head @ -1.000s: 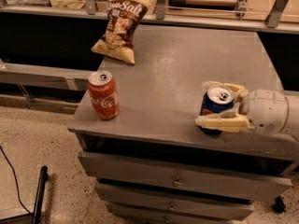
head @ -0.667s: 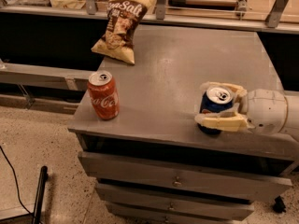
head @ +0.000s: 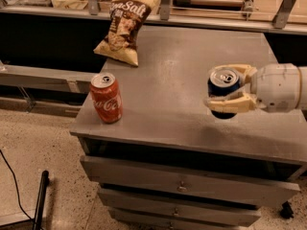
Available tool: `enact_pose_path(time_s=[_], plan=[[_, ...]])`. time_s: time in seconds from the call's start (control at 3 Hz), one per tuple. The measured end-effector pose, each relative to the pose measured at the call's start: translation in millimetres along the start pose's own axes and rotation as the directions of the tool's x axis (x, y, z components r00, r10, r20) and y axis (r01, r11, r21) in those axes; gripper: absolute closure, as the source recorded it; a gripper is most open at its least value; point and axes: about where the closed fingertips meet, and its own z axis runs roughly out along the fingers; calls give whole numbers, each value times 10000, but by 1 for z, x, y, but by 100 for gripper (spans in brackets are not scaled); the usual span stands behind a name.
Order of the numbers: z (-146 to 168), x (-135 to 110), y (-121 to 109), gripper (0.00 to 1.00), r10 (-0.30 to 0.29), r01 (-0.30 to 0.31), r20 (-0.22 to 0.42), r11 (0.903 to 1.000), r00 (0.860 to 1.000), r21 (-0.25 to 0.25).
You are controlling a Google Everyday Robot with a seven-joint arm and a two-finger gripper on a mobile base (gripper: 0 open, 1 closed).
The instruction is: Knock pepsi can over
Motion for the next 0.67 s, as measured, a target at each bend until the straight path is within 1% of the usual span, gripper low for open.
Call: enact_pose_path(time_s=[0.33,0.67], plan=[[-6,-25,-30,100,-809,824,-1860,9966,9792,2],[-18,-31,-57,100,-741,698,-3846,9972,9201,-253]])
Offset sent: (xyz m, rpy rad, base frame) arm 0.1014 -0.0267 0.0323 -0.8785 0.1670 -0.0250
